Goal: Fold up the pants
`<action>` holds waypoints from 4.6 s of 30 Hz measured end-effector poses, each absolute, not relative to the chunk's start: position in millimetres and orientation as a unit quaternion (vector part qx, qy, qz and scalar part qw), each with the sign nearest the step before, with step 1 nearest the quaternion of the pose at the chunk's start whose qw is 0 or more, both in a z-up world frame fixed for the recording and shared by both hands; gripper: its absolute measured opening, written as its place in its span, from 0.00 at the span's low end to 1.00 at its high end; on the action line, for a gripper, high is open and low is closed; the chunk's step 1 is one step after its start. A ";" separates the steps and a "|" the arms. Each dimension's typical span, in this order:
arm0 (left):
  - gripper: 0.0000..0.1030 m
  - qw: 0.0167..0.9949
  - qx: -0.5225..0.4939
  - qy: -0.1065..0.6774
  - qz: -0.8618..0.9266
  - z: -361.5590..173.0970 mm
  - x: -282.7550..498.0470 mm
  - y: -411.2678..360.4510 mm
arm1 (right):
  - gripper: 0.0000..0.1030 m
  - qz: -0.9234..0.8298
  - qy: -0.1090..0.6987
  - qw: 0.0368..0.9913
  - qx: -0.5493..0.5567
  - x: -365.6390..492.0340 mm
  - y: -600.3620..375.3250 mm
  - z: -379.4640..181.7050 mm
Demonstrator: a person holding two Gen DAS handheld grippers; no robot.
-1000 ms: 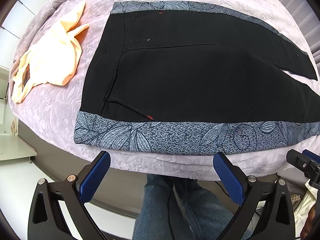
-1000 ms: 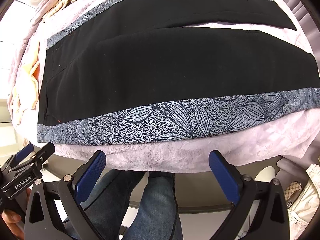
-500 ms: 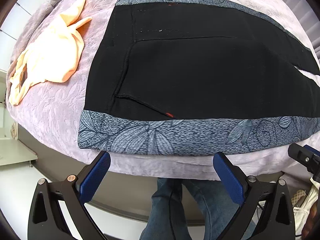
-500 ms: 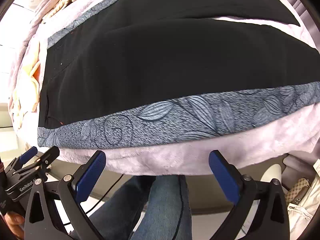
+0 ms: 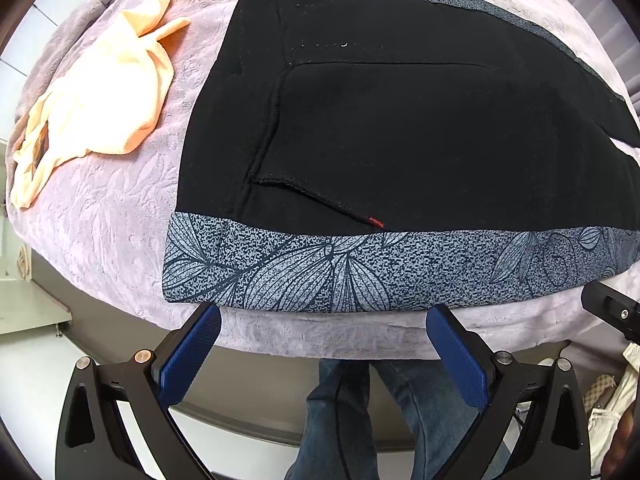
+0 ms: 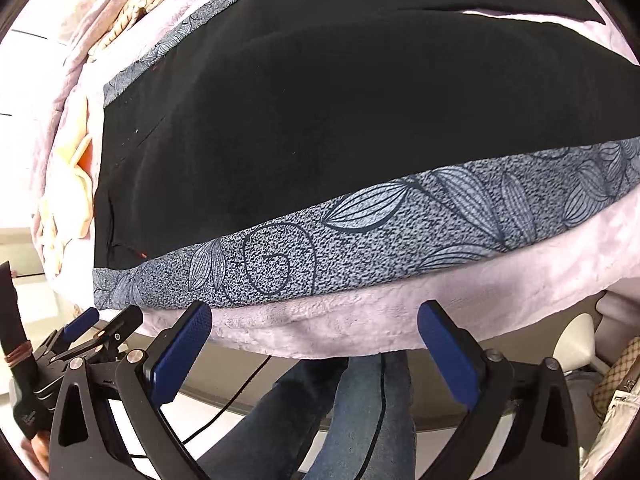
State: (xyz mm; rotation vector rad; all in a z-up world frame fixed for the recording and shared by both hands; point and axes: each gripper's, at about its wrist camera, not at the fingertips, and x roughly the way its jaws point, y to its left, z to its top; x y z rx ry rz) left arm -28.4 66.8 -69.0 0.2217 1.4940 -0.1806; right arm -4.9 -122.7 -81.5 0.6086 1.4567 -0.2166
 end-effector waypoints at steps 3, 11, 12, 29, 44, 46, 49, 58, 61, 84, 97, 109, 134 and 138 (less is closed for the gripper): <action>1.00 0.730 0.083 0.673 -0.089 -68.0 -26.4 71.8 | 1.00 -0.092 0.649 0.699 0.284 -4.3 -120.9 -84.1; 1.00 0.742 -0.042 0.648 -0.165 -60.5 -10.5 110.3 | 1.00 -0.012 0.576 0.703 0.417 -2.3 -129.9 -89.9; 1.00 0.741 -0.052 0.647 -0.170 -60.5 -9.9 113.2 | 1.00 0.002 0.567 0.698 0.437 -3.2 -130.5 -93.1; 1.00 0.723 -0.128 0.654 -0.184 -84.0 -24.4 155.2 | 0.80 0.071 0.529 0.630 0.563 4.7 -89.9 -158.8; 0.60 0.675 -0.274 0.660 -0.183 -114.8 13.1 125.9 | 0.80 0.126 0.479 0.677 0.545 30.8 -89.7 -103.2; 0.59 0.676 -0.258 0.664 -0.187 -114.3 11.8 123.7 | 0.80 0.092 0.488 0.680 0.539 14.5 -102.5 -112.2; 0.59 0.684 -0.234 0.665 -0.190 -110.2 11.1 117.7 | 0.80 0.039 0.486 0.680 0.547 -16.3 -140.4 -125.1; 0.44 0.692 -0.213 0.673 -0.153 -100.0 26.5 101.7 | 0.09 -0.021 0.408 0.627 0.664 -45.9 -221.5 -143.6; 0.44 0.713 -0.222 0.650 -0.140 -68.1 43.1 94.6 | 0.09 0.003 0.450 0.674 0.586 -9.5 -235.2 -105.9; 0.72 0.794 -0.101 0.596 -0.057 -39.4 223.3 32.4 | 0.39 0.081 0.582 0.695 0.414 301.6 -323.0 -135.8; 0.72 0.767 0.010 0.632 -0.110 -74.9 146.2 -118.0 | 0.75 0.094 0.600 0.661 0.440 137.7 -318.7 -106.8; 0.73 0.746 0.146 0.623 -0.182 -98.8 123.8 -210.4 | 0.66 -0.044 0.440 0.698 0.563 18.3 -424.7 -72.4; 0.92 0.713 0.221 0.601 -0.283 -93.2 74.3 -296.1 | 0.24 -0.080 0.417 0.616 0.664 -148.2 -479.5 -139.9; 0.92 0.723 0.199 0.593 -0.291 -70.0 80.0 -311.9 | 0.24 -0.015 0.338 0.650 0.680 -124.5 -527.8 -83.8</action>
